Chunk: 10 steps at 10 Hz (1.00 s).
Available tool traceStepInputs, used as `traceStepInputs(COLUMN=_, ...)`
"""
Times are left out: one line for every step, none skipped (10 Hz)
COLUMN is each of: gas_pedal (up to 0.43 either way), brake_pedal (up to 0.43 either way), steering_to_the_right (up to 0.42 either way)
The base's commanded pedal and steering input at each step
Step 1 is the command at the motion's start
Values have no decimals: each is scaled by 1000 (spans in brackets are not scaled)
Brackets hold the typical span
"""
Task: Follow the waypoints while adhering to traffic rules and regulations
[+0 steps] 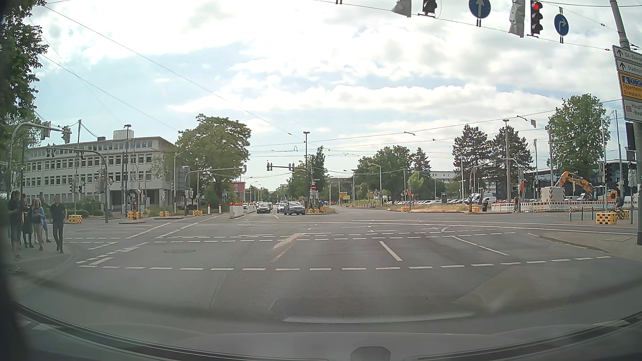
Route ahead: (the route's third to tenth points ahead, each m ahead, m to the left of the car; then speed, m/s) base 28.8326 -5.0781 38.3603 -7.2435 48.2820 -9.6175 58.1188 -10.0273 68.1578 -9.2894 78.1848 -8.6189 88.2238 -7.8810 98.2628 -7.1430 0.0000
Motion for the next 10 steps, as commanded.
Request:
traceStepInputs(gas_pedal=0, brake_pedal=268, steering_to_the_right=15)
traceStepInputs(gas_pedal=0, brake_pedal=268, steering_to_the_right=15)
traceStepInputs(gas_pedal=0, brake_pedal=268, steering_to_the_right=15)
traceStepInputs(gas_pedal=0, brake_pedal=268, steering_to_the_right=15)
traceStepInputs(gas_pedal=0, brake_pedal=262, steering_to_the_right=15)
traceStepInputs(gas_pedal=0, brake_pedal=268, steering_to_the_right=15)
traceStepInputs(gas_pedal=0, brake_pedal=268, steering_to_the_right=15)
traceStepInputs(gas_pedal=0, brake_pedal=268, steering_to_the_right=15)
traceStepInputs(gas_pedal=0, brake_pedal=268, steering_to_the_right=15)
traceStepInputs(gas_pedal=0, brake_pedal=268, steering_to_the_right=15)
